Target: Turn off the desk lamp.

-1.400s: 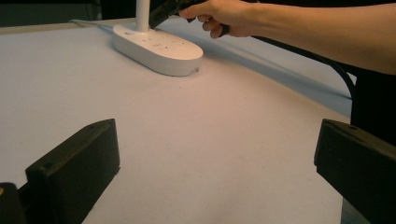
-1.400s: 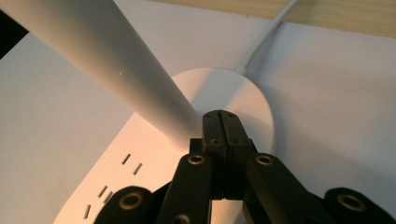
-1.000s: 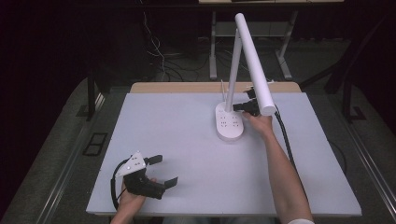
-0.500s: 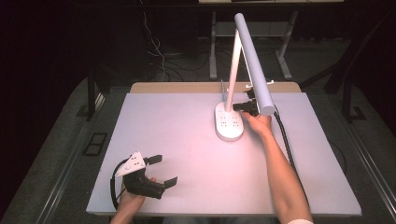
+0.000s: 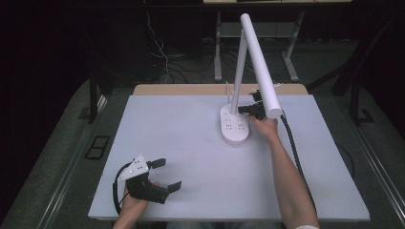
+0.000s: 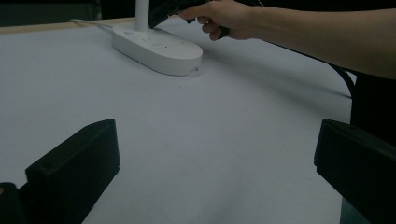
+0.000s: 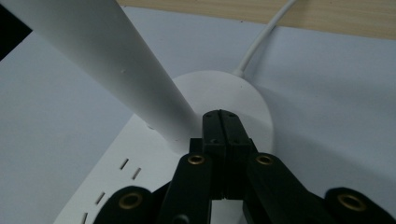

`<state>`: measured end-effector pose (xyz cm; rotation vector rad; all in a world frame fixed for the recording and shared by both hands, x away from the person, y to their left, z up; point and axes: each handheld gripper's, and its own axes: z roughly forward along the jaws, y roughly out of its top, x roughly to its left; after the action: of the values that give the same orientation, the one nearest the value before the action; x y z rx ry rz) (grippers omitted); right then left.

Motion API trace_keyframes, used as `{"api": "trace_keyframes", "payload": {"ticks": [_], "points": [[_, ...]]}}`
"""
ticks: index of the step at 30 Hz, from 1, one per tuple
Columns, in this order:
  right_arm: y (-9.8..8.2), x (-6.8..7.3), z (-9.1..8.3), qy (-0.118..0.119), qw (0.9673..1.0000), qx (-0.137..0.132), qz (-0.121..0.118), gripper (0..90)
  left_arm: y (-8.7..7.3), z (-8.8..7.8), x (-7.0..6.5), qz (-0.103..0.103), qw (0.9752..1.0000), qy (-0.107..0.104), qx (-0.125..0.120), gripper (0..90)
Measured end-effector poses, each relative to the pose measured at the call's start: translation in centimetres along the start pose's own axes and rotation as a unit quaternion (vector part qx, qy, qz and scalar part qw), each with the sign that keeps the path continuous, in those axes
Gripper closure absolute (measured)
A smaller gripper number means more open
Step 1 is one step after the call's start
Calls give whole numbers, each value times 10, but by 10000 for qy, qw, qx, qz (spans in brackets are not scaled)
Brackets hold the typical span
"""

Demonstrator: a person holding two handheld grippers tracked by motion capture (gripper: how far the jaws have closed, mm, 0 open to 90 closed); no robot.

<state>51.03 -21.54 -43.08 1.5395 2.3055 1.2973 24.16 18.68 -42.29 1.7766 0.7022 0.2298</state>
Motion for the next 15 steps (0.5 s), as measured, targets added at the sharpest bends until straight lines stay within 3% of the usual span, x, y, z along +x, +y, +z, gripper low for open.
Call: {"api": "trace_keyframes", "payload": {"ticks": [7, 15], "points": [[-5, 0, 0, -34, 9999, -139, 12, 900, 0, 0, 0, 25, 10000, 0, 22, 0], [-4, 1, -2, -64, 9999, -120, 71, 899, 0, 0, 1, 7, 10000, -3, 26, 0]]}}
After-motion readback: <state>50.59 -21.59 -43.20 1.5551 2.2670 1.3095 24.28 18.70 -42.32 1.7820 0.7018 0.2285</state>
